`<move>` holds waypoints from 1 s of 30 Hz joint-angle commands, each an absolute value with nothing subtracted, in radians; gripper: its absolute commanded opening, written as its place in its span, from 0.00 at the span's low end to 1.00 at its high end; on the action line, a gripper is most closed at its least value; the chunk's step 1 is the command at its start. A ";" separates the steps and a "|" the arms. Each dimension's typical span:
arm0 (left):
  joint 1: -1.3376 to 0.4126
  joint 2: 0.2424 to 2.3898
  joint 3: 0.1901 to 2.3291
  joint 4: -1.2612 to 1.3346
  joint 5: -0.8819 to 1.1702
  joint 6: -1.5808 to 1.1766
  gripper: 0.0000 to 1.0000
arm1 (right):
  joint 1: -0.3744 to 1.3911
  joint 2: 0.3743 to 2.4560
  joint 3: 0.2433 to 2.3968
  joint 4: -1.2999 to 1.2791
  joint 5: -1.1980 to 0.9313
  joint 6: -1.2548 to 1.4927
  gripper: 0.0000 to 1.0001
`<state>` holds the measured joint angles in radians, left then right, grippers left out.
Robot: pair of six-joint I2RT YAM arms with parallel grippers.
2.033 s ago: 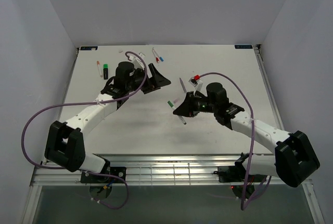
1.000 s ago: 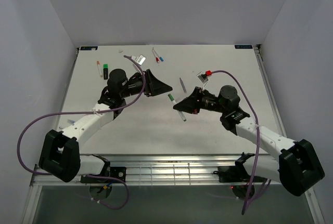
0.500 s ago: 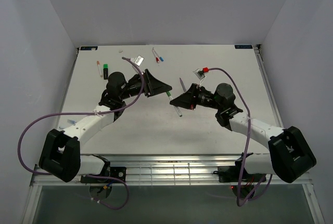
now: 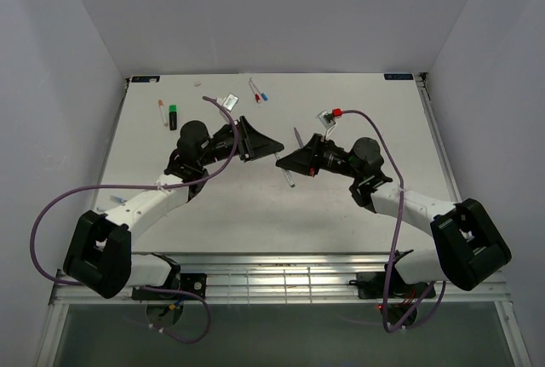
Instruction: Open the pen caps
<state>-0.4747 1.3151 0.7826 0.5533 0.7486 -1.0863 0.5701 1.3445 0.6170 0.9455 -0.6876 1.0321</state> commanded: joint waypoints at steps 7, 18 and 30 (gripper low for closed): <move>-0.486 1.293 0.773 0.569 0.730 -1.097 0.42 | 0.566 1.358 0.592 1.054 -0.646 1.068 0.08; -0.488 1.312 0.793 0.499 0.646 -1.135 0.00 | 0.574 1.333 0.580 0.932 -0.612 0.985 0.08; -0.509 1.370 1.115 -0.104 0.194 -1.046 0.00 | 0.954 1.322 0.943 -0.114 0.304 0.399 0.08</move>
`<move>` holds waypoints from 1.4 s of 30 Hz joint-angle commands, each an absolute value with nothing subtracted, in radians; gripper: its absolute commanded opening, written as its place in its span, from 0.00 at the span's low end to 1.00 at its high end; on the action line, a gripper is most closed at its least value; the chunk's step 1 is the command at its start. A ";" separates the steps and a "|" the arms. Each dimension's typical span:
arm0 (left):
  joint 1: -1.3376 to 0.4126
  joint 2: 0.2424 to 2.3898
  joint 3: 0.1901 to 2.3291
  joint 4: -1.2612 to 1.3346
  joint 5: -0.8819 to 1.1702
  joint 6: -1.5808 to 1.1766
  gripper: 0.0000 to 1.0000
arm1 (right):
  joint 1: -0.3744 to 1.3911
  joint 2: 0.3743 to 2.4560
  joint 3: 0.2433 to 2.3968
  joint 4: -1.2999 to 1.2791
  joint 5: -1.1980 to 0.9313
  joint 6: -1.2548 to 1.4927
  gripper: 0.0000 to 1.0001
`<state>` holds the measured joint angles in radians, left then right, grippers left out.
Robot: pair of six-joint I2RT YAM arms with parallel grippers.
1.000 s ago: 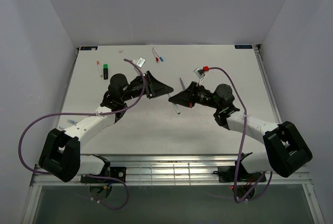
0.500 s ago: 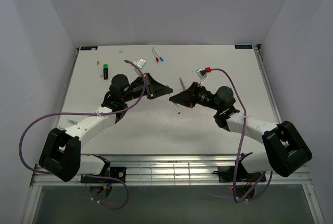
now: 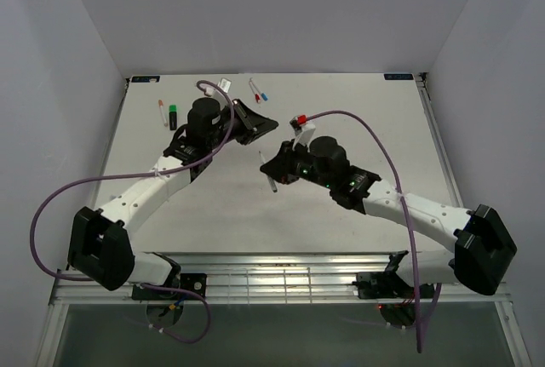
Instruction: Open the pen caps
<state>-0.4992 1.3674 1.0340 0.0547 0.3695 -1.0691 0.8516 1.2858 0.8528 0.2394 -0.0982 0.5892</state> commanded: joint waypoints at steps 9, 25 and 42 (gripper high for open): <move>-0.515 1.451 1.201 -0.165 0.209 -0.921 0.00 | 0.920 1.350 0.974 -0.241 0.401 0.382 0.08; -0.515 1.755 1.147 -0.098 0.432 -0.638 0.00 | 0.377 1.653 1.158 -0.063 -0.087 0.117 0.08; -0.514 1.968 1.269 -0.113 0.399 -0.558 0.26 | 0.345 1.993 1.397 -0.025 -0.164 0.109 0.08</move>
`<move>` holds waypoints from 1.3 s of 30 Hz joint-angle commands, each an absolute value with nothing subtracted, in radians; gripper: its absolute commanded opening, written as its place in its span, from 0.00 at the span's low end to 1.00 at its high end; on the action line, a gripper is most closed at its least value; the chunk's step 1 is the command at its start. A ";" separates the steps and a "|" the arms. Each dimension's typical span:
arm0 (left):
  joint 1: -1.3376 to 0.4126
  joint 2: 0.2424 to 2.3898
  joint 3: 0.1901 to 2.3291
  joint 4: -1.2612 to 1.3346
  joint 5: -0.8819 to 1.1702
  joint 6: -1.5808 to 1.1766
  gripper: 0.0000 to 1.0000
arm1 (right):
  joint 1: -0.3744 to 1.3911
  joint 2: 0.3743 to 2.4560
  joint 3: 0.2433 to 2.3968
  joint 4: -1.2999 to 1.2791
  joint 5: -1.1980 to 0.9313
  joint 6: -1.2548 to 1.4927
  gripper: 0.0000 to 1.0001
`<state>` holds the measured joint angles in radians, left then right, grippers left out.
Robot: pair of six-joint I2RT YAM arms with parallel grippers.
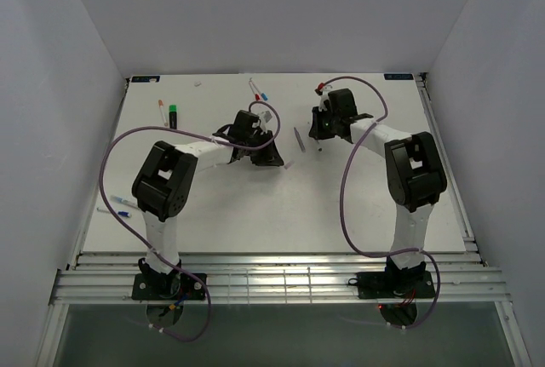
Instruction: Open the pen caps
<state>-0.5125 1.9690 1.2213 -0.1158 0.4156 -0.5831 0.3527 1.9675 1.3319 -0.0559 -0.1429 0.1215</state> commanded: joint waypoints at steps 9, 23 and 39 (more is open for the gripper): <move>-0.514 1.996 1.281 -0.120 0.374 -0.566 0.35 | 0.342 2.069 1.463 -0.044 -0.169 0.109 0.08; -0.511 1.954 1.252 -0.144 0.322 -0.566 0.47 | 0.342 2.132 1.496 -0.051 -0.218 0.115 0.18; -0.362 2.065 1.689 -0.333 0.171 -0.546 0.74 | 0.342 2.108 1.479 -0.052 -0.215 0.133 0.48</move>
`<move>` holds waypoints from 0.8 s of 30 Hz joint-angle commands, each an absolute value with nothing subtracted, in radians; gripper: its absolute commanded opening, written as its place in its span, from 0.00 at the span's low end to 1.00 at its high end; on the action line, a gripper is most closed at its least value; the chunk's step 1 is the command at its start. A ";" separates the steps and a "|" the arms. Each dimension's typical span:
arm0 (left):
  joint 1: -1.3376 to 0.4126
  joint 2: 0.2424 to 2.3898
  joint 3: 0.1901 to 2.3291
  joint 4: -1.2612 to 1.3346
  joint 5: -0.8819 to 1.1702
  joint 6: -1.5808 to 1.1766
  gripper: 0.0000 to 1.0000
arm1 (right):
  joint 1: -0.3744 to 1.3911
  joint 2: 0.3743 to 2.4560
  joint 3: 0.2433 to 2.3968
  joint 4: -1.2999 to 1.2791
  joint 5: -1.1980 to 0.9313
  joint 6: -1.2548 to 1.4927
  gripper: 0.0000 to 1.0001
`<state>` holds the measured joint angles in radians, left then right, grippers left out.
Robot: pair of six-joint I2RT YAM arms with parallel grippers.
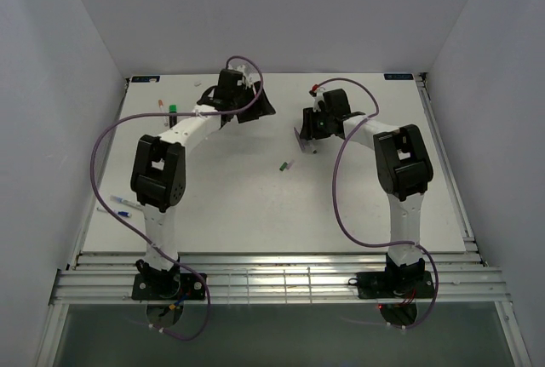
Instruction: Open the pen caps
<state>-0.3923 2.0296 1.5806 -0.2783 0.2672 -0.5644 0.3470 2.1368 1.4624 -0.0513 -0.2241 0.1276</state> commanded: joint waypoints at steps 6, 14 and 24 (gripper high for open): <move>-0.307 2.241 1.940 -0.405 0.083 -0.516 0.71 | 0.342 2.013 1.442 -0.092 -0.160 0.161 0.56; -0.291 2.414 2.129 -0.324 0.023 -0.448 0.66 | 0.342 1.847 1.310 -0.075 -0.143 0.155 0.56; -0.287 2.482 2.123 -0.186 0.058 -0.414 0.67 | 0.342 1.753 1.209 -0.023 -0.112 0.138 0.55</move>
